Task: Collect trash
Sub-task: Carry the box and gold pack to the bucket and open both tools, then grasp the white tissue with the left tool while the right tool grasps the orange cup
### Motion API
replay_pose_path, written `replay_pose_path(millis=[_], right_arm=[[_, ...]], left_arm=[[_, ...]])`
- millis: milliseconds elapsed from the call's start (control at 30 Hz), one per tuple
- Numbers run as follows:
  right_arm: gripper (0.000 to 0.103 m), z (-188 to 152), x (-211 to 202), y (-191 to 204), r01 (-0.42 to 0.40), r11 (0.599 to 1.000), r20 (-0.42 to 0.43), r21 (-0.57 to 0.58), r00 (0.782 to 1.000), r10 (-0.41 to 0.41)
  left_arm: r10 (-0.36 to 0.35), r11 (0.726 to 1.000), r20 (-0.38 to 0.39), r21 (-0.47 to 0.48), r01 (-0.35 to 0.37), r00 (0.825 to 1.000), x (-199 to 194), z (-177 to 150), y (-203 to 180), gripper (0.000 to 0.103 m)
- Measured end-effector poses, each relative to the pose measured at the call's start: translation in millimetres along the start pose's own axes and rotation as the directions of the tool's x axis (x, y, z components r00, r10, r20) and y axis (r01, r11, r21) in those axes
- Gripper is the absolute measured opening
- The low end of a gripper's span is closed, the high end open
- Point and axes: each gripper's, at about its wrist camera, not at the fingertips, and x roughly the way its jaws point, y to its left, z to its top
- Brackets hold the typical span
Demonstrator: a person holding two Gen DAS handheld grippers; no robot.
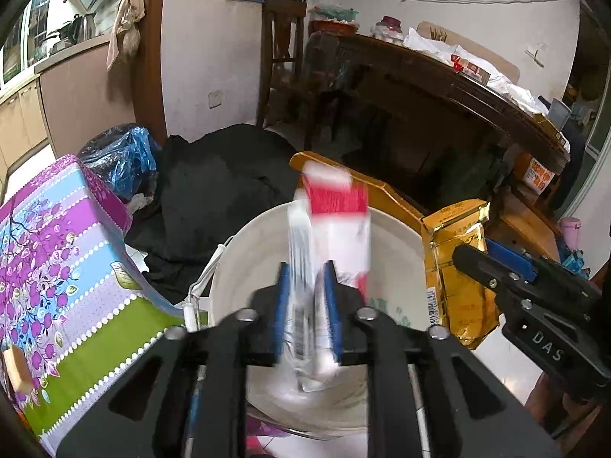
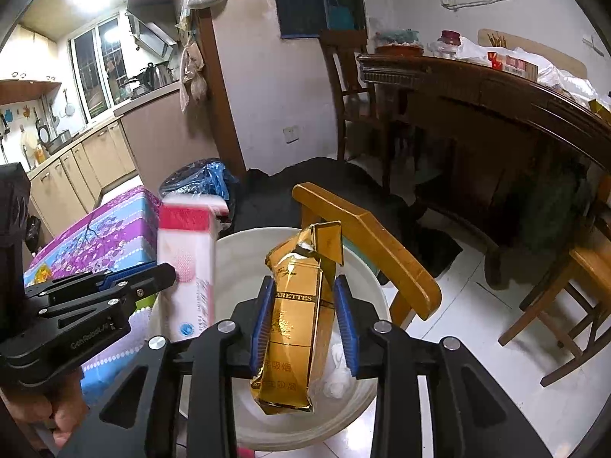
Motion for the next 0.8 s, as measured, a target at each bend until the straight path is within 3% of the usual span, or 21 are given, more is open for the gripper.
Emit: replay_pose_path(millis=[33, 67, 800], right_arm=[[0.035, 0, 1, 0, 0.000, 1.000, -0.002, 0.002, 1.000, 0.000], [0.036, -1, 0, -1, 0.001, 1.000, -0.002, 0.005, 1.000, -0.001], [0.036, 2, -10, 5, -0.006, 1.000, 0.018, 0.003, 1.000, 0.006]], left_arm=[[0.002, 1.000, 0.001, -0.002, -0.002, 1.000, 1, 0, 1, 0.039], [0.005, 1.000, 0.002, -0.004, -0.005, 1.000, 1, 0, 2, 0.041], [-0.002, 1.000, 0.013, -0.001, 0.002, 1.000, -7, -2, 2, 0.041]])
